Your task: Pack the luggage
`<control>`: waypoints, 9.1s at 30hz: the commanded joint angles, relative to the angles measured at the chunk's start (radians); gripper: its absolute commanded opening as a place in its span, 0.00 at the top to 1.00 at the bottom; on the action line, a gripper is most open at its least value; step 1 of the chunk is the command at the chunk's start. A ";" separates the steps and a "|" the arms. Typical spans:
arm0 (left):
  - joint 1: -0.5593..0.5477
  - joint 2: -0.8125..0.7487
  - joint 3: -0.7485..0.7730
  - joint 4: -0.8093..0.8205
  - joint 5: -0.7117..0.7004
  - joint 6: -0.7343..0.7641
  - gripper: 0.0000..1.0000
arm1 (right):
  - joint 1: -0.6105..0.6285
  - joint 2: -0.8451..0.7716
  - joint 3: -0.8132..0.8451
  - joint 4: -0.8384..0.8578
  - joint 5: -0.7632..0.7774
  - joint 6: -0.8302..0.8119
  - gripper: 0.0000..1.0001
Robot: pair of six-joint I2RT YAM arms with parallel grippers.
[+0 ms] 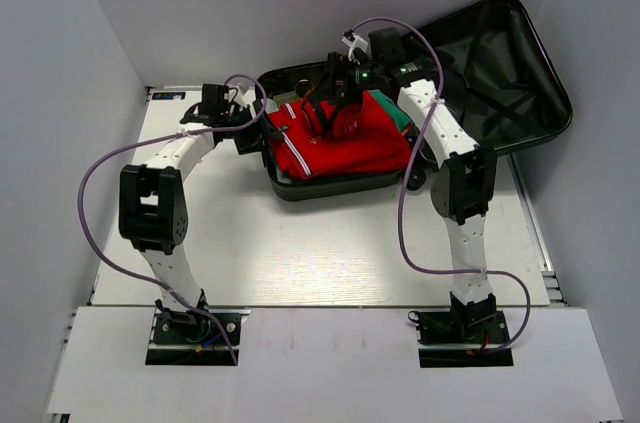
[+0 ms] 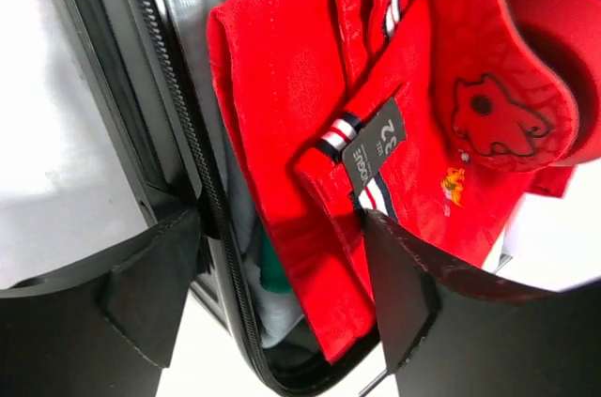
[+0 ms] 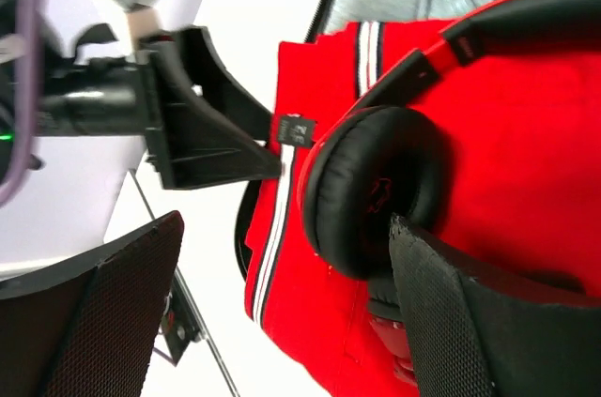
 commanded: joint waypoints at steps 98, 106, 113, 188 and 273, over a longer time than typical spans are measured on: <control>-0.164 0.084 0.269 -0.172 -0.081 0.160 0.00 | -0.206 -0.407 -0.617 -0.200 0.299 -0.272 0.14; -0.166 0.160 0.314 -0.135 -0.123 0.154 1.00 | -0.202 -0.275 -0.512 -0.116 0.233 -0.218 1.00; -0.163 0.213 0.487 -0.074 -0.254 0.161 1.00 | -0.194 -0.246 -0.494 -0.013 0.264 -0.184 1.00; 0.070 0.051 0.110 -0.092 -0.249 0.052 0.15 | -0.029 -0.649 -0.510 -0.105 0.186 -0.589 1.00; 0.144 0.207 0.184 -0.035 -0.041 0.177 0.01 | -0.783 -0.293 -0.418 0.122 0.715 -0.922 0.39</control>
